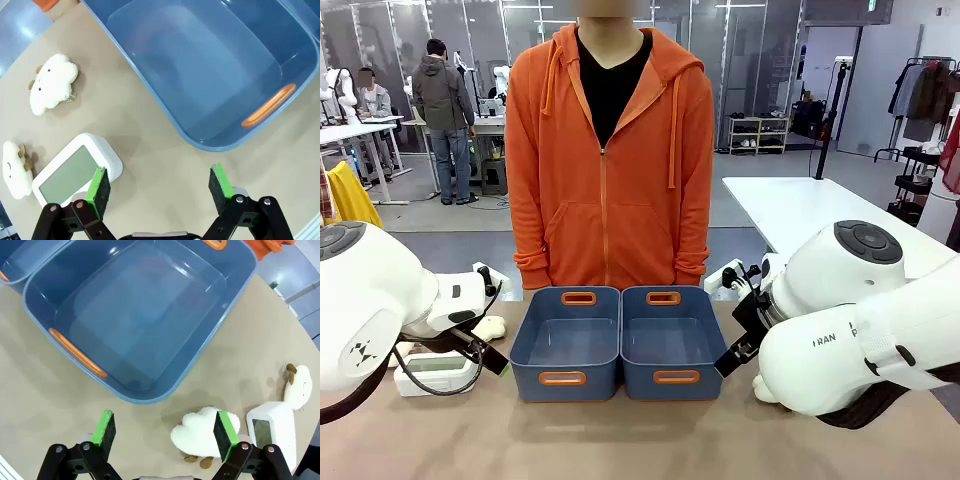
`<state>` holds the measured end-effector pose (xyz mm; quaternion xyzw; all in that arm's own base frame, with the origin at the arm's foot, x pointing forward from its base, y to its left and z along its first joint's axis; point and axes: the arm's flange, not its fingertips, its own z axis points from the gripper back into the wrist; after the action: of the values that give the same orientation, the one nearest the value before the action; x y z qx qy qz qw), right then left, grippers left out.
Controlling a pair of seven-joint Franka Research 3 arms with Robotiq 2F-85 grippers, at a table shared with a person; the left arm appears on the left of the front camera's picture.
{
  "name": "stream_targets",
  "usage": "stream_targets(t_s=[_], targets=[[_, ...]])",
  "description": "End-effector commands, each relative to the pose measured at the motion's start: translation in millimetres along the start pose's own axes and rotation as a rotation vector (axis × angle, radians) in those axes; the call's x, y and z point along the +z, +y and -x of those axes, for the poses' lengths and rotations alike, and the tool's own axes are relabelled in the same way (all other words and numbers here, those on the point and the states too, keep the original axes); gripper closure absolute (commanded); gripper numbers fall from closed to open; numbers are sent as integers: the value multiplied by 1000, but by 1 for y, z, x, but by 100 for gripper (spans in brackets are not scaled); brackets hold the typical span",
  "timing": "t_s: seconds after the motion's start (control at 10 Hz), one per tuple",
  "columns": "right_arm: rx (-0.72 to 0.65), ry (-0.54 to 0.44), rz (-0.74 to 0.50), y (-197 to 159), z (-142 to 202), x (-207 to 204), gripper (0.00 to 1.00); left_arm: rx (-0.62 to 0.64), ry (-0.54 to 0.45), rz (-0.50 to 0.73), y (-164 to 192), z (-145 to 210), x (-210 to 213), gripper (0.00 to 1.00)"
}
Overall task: Sort the digital clocks into the basket.
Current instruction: Pick up the Digital clock from the table and place it into the empty Plastic storage basket.
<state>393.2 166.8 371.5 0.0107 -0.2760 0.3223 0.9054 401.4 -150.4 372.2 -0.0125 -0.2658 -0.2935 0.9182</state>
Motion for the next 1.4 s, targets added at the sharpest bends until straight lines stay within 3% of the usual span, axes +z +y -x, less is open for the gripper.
stream_targets(t_s=[0.0,0.7,0.8,1.0,1.3], targets=[[0,0,0,0,0,0,0,0,0,0,0,0,0,0],[2,0,0,0,0,0,0,-1,0,0,0,0,0,0],[27,-24,-75,-15,-6,29,0,-74,-10,0,16,-11,21,0],[155,-79,-230,-53,3,79,0,-135,16,176,44,-11,64,0],[216,-172,-277,-112,40,159,0,-271,-45,305,92,16,154,0]])
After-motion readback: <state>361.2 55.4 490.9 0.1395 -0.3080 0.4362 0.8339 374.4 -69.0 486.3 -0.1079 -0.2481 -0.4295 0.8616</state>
